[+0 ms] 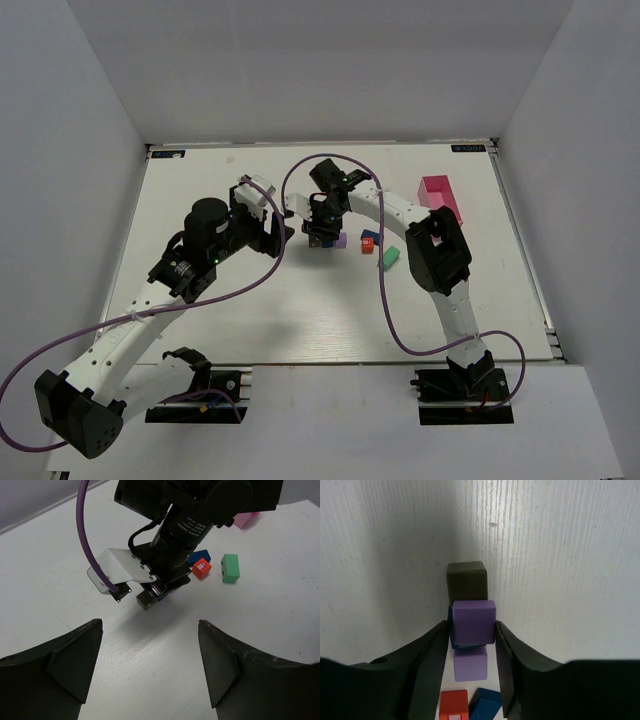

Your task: Build the wood block tower

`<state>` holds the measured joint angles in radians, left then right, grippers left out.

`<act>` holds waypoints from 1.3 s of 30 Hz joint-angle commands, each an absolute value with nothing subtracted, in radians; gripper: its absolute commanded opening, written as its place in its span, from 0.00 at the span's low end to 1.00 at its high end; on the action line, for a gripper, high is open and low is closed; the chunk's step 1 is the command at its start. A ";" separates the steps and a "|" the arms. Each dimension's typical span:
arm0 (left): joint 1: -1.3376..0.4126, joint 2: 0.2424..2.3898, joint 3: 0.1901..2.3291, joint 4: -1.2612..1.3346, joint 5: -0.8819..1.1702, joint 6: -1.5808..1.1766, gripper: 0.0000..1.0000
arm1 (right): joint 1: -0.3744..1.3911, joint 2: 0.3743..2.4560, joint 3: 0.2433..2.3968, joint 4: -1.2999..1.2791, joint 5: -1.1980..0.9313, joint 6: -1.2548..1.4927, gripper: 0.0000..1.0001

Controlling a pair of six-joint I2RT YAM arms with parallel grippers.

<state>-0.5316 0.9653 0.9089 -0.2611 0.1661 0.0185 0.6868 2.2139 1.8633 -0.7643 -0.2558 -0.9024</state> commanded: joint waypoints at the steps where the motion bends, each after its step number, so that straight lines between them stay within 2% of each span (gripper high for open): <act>1: -0.528 0.945 0.904 -0.255 0.178 0.025 0.87 | 0.687 2.207 1.868 -0.775 -0.252 -0.916 0.50; 7: -0.528 0.945 0.904 -0.255 0.178 0.025 0.87 | 0.683 2.209 1.865 -0.775 -0.249 -0.919 0.58; 11: -0.528 0.945 0.904 -0.255 0.178 0.025 0.87 | 0.687 2.206 1.865 -0.773 -0.249 -0.916 0.60; 14: -0.528 0.945 0.904 -0.255 0.178 0.025 0.87 | 0.686 2.201 1.864 -0.769 -0.250 -0.916 0.75; 15: -0.528 0.945 0.904 -0.255 0.178 0.025 0.87 | 0.686 2.201 1.862 -0.770 -0.249 -0.914 0.90; 25: -0.528 0.945 0.904 -0.255 0.178 0.025 0.87 | 0.678 2.140 1.829 -0.735 -0.221 -0.904 0.90; 37: -0.528 0.936 0.894 -0.245 0.135 0.025 0.88 | 0.618 1.863 1.659 -0.673 -0.193 -0.885 0.90; 39: -0.528 0.936 0.894 -0.245 0.135 0.025 0.88 | 0.614 1.789 1.606 -0.603 -0.126 -0.865 0.90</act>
<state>-0.5316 0.9646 0.9051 -0.2604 0.1490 0.0189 0.6205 1.8954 1.6646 -0.6750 -0.1791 -0.8909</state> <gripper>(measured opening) 0.880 0.904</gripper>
